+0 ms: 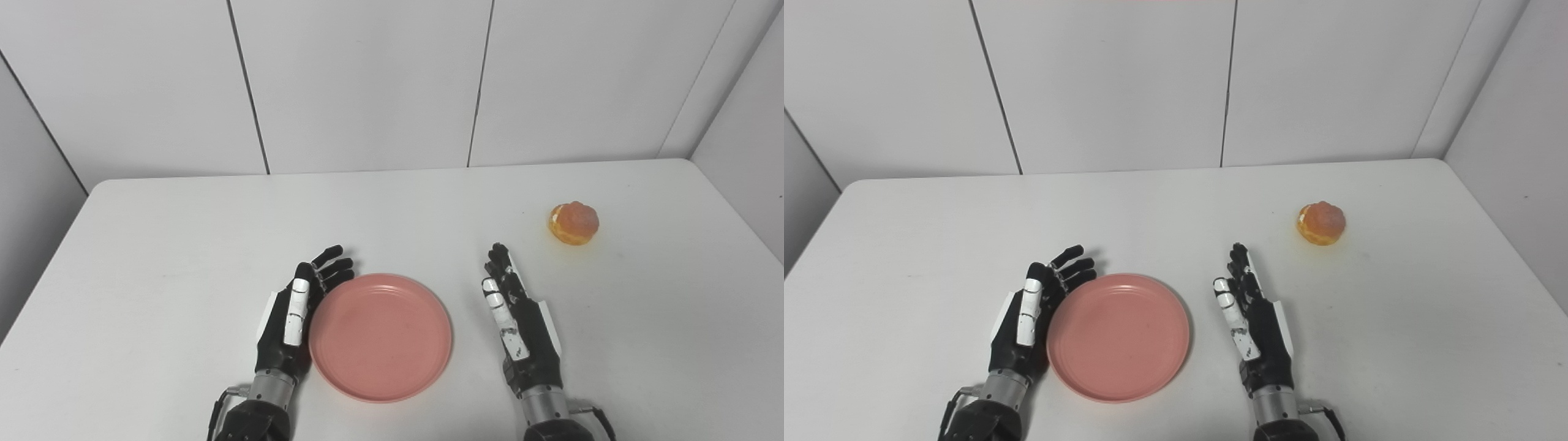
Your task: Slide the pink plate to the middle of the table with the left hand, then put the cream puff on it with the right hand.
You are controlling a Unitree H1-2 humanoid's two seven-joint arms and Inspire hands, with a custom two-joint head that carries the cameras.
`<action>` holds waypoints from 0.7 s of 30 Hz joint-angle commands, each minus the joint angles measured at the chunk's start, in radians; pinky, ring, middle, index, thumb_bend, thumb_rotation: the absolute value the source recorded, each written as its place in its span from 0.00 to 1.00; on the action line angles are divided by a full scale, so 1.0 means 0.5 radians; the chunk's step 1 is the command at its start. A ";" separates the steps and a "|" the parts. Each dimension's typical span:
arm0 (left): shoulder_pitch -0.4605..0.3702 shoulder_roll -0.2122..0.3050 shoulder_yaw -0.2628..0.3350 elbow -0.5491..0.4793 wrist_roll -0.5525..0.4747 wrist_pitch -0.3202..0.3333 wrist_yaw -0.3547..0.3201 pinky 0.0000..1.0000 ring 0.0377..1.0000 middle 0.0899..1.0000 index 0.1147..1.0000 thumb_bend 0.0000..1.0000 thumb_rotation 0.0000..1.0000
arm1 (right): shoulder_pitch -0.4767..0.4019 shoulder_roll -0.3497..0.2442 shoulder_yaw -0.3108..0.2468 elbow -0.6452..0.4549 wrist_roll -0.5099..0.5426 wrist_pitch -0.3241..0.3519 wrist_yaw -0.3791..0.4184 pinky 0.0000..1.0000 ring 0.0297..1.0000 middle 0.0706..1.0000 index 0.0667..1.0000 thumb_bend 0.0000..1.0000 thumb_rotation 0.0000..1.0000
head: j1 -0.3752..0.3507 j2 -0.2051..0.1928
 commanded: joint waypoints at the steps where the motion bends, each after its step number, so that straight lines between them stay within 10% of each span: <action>1: 0.050 -0.023 -0.022 -0.026 0.016 0.050 -0.012 0.83 0.78 0.76 0.75 0.67 1.00 | 0.045 0.025 -0.039 0.010 0.045 0.013 -0.025 0.99 0.97 0.95 0.92 0.68 0.66 | 0.001 -0.001; 14: 0.123 -0.128 -0.123 -0.114 0.126 0.068 0.016 0.85 0.80 0.79 0.78 0.64 1.00 | 0.048 0.011 -0.104 -0.003 0.179 -0.017 -0.020 0.95 0.92 0.90 0.88 0.67 0.56 | 0.161 0.064; 21: 0.109 -0.136 -0.099 -0.080 0.136 0.015 0.038 0.87 0.82 0.81 0.79 0.63 1.00 | 0.011 -0.112 -0.044 0.029 0.040 -0.099 0.030 0.98 0.96 0.95 0.94 0.65 0.69 | 0.167 0.059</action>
